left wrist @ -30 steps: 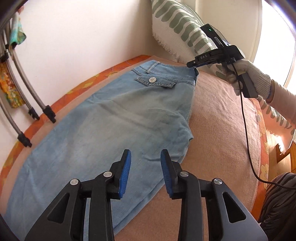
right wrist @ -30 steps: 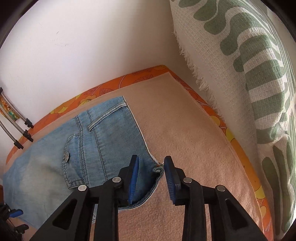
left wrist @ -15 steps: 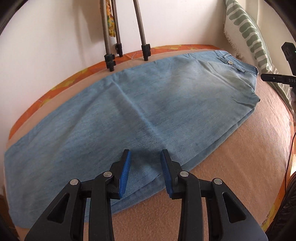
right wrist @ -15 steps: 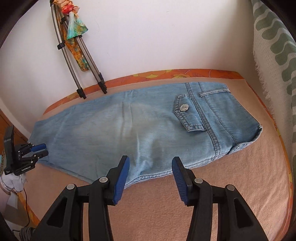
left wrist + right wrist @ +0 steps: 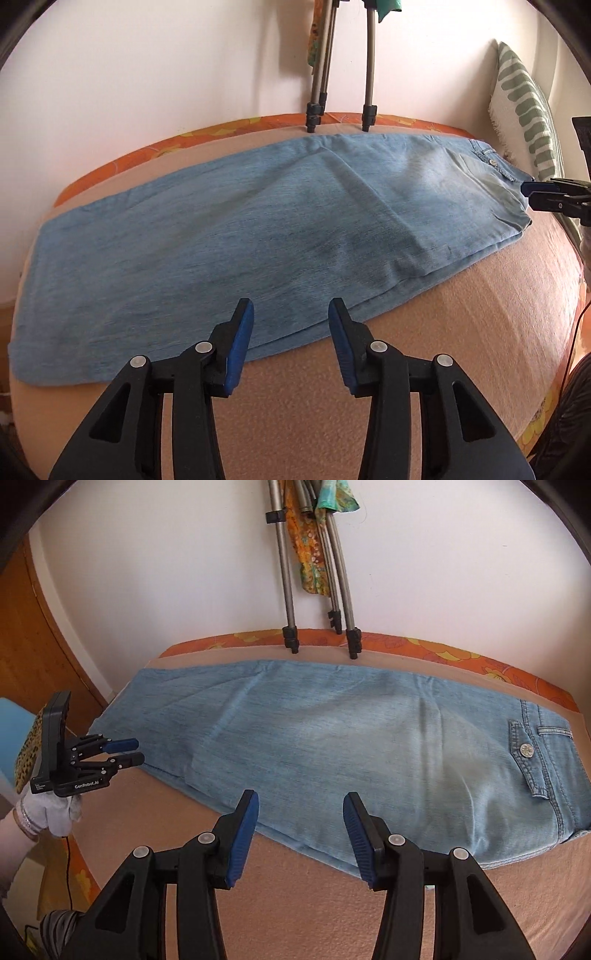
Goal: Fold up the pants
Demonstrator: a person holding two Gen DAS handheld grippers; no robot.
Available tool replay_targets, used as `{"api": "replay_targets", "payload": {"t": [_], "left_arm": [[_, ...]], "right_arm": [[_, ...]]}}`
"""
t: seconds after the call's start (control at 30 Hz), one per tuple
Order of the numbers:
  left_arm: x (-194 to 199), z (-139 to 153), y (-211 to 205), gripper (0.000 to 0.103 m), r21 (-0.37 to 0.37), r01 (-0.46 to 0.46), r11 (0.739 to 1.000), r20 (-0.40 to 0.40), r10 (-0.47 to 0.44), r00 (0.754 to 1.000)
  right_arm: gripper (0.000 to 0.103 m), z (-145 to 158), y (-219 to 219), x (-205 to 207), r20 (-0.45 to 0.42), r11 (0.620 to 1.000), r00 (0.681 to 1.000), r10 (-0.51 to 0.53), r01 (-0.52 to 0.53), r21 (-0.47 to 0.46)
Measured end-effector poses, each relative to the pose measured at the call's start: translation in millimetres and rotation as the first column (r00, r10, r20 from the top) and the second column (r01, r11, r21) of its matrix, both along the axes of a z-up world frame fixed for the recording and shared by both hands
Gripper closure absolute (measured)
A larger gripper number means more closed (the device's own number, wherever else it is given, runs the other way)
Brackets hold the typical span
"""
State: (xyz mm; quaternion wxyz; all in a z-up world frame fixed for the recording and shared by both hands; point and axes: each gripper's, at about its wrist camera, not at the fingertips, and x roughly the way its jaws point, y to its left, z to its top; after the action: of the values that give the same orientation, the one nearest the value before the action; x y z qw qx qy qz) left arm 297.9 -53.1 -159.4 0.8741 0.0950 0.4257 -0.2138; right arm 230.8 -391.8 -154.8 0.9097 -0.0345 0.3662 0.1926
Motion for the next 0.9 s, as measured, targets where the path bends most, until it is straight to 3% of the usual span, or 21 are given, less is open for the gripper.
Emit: {"api": "replay_targets", "payload": {"t": [0.07, 0.17, 0.37, 0.53, 0.63, 0.67, 0.7, 0.77, 0.83, 0.9], "left_arm": [[-1.5, 2.1, 13.3, 0.058, 0.032, -0.013, 0.999, 0.007, 0.013, 1.000], [1.3, 6.7, 34.1, 0.058, 0.020, -0.053, 0.998, 0.001, 0.053, 0.999], [9.5, 11.4, 68.1, 0.058, -0.037, -0.144, 0.989, -0.015, 0.144, 0.990], [8.8, 11.0, 79.0, 0.058, -0.026, -0.152, 0.988, -0.011, 0.151, 0.988], [10.6, 8.8, 80.8, 0.058, -0.014, -0.145, 0.989, -0.015, 0.145, 0.989], [12.1, 7.6, 80.9, 0.058, -0.010, -0.143, 0.990, -0.016, 0.143, 0.990], [12.7, 6.8, 81.7, 0.058, -0.011, -0.145, 0.989, -0.017, 0.145, 0.989], [14.3, 6.3, 85.1, 0.058, -0.021, -0.154, 0.988, -0.018, 0.154, 0.988], [14.6, 7.3, 89.7, 0.058, -0.032, -0.165, 0.986, -0.014, 0.165, 0.986], [13.8, 8.4, 94.9, 0.058, -0.033, -0.177, 0.984, -0.009, 0.177, 0.984]], "right_arm": [[0.051, -5.2, 29.9, 1.0, 0.006, 0.995, 0.997, 0.074, -0.074, -0.066], [0.052, -17.4, 72.2, 3.2, 0.003, 0.970, 0.981, 0.196, -0.193, -0.147], [0.055, -47.2, 147.3, 13.9, -0.026, 0.873, 0.923, 0.384, -0.372, -0.316], [0.067, -71.9, 178.4, 26.1, -0.059, 0.773, 0.897, 0.437, -0.408, -0.486], [0.070, -74.8, 179.7, 28.5, -0.088, 0.740, 0.878, 0.471, -0.447, -0.503], [0.083, -74.3, 179.6, 29.7, -0.105, 0.734, 0.873, 0.477, -0.461, -0.499], [0.101, -72.1, 178.9, 32.4, -0.124, 0.737, 0.873, 0.473, -0.468, -0.487], [0.103, -60.4, 173.1, 41.6, -0.159, 0.778, 0.877, 0.453, -0.477, -0.409], [0.103, -43.2, 158.3, 54.4, -0.192, 0.854, 0.883, 0.428, -0.465, -0.235], [0.100, -32.1, 141.7, 65.1, -0.219, 0.891, 0.881, 0.419, -0.445, -0.087]]}}
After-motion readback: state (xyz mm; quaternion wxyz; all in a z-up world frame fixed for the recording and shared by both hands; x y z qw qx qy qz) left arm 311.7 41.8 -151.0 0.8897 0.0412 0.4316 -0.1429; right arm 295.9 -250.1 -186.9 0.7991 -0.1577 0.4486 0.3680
